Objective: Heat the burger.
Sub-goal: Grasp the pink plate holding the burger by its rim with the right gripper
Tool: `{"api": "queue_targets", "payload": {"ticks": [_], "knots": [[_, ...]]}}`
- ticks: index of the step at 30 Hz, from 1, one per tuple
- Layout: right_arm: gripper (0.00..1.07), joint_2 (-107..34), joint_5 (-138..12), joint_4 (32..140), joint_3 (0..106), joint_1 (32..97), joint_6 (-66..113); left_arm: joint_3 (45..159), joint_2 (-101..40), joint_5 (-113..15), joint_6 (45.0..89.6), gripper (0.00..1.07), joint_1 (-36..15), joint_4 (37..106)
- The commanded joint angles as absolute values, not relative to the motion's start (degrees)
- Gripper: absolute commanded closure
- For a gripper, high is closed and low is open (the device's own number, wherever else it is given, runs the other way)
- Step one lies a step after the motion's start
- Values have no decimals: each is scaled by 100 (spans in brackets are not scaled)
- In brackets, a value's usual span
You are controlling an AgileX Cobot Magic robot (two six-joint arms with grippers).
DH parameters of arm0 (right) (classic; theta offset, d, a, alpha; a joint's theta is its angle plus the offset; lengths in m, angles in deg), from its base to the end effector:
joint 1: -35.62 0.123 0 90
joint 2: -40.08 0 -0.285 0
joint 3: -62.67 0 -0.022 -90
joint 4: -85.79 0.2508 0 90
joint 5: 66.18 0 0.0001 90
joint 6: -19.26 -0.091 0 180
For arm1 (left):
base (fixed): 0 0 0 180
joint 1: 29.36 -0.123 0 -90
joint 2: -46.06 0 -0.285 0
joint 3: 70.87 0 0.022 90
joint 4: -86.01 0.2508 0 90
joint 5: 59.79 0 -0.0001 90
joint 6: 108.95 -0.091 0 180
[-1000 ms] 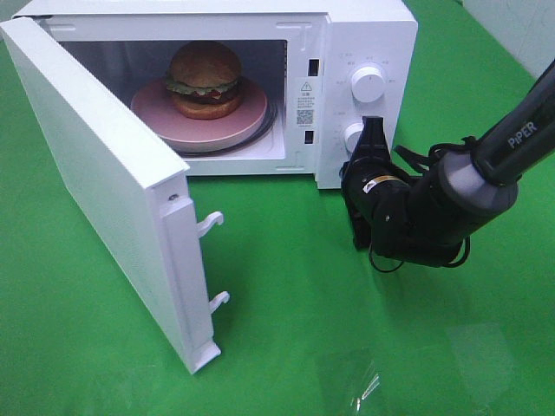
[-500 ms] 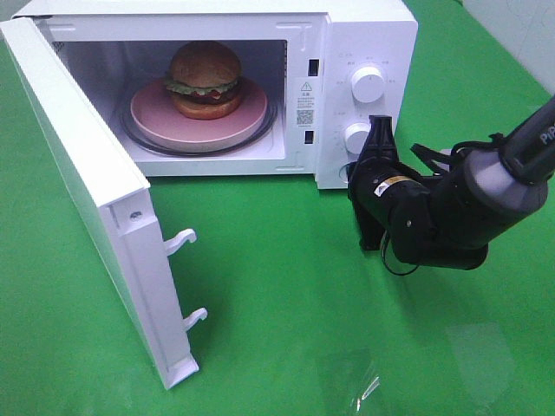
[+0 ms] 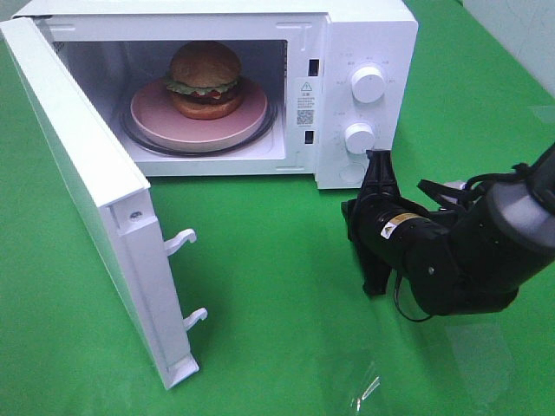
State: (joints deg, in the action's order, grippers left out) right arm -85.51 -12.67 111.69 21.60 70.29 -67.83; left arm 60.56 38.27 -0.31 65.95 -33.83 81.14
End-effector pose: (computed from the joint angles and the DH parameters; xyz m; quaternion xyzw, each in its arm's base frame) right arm 0.2827 0.1567 0.0782 0.5481 0.6368 0.4315 0.3285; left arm -0.0035 -0.0070 0.2794 0.0058 0.8465 0.0019 0.5323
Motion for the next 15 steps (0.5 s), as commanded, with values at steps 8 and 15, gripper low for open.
{"api": "queue_targets", "payload": {"ticks": [8,15], "knots": [[105,-7571,-1680,10659,1547,7046,-6377,6039,3833,-54,6629,7,-3400,8097],[105,-7004,-2814,9593,1461,7046,-5529,6039,3833,-54,6629,7,-3400,8097]]}}
